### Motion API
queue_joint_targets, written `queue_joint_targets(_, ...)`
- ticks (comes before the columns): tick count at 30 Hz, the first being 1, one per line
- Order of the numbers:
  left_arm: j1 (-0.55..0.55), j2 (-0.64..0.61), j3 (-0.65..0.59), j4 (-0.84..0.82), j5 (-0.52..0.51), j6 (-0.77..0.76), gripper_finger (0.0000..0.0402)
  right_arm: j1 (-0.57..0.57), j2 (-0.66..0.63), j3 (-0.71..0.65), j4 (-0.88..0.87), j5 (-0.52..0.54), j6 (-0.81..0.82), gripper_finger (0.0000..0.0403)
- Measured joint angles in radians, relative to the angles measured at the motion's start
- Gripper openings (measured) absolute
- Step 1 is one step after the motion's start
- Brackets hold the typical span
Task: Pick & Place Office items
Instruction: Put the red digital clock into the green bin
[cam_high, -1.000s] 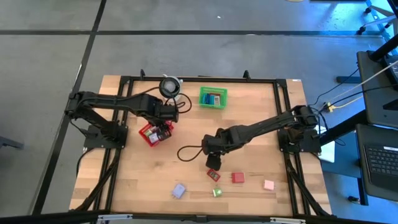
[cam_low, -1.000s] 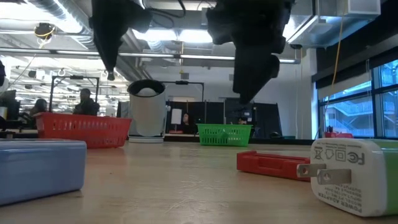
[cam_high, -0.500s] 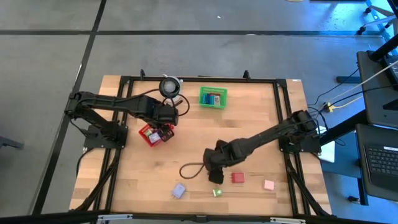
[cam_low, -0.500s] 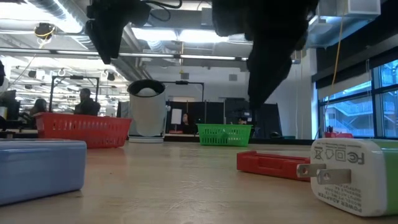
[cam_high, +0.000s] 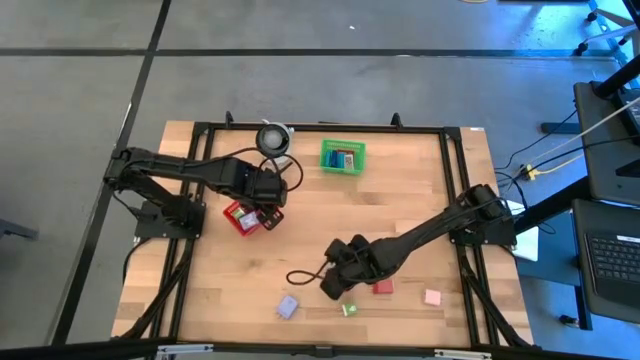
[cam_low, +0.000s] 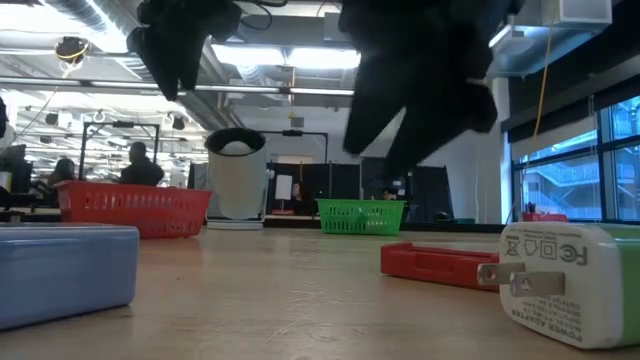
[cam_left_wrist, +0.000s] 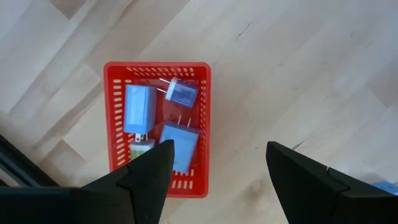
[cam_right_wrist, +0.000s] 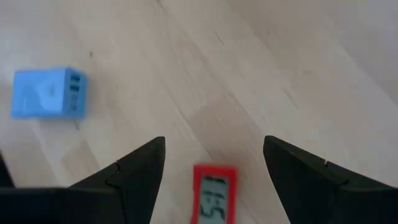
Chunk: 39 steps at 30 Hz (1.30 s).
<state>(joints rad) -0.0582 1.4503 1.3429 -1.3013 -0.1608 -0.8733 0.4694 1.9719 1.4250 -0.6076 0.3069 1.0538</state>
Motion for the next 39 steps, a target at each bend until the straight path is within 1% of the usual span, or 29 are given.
queue_joint_targets(5,-0.035,0.0,0.0,0.004,-0.002,-0.022,0.0251,0.009,0.057,0.0,-0.01,-0.016,0.065,0.0274)
queue_joint_targets(13,-0.082,0.0,0.0,0.003,-0.006,-0.023,0.0251,0.026,0.116,-0.001,-0.009,-0.042,0.061,0.0274)
queue_joint_targets(19,-0.1,0.0,-0.001,0.003,-0.048,-0.022,0.0251,0.031,0.131,0.0,-0.013,-0.038,0.053,0.0271)
queue_joint_targets(23,-0.1,0.0,-0.001,0.003,-0.058,-0.014,0.0251,0.031,0.137,0.002,-0.02,-0.049,0.038,0.025)
queue_joint_targets(28,-0.1,0.0,-0.001,0.003,-0.066,0.004,0.0251,0.03,0.144,0.003,-0.031,-0.055,0.002,0.0208)
queue_joint_targets(33,-0.1,0.0,-0.001,0.003,-0.08,0.013,0.0251,0.03,0.145,0.002,-0.035,-0.053,0.001,0.0171)
queue_joint_targets(36,-0.1,0.0,-0.001,0.003,-0.082,0.022,0.0251,0.029,0.145,0.002,-0.032,-0.057,0.008,0.0161)
queue_joint_targets(39,-0.1,0.0,-0.001,0.003,-0.082,0.023,0.0251,0.029,0.145,0.002,-0.031,-0.058,0.016,0.0162)
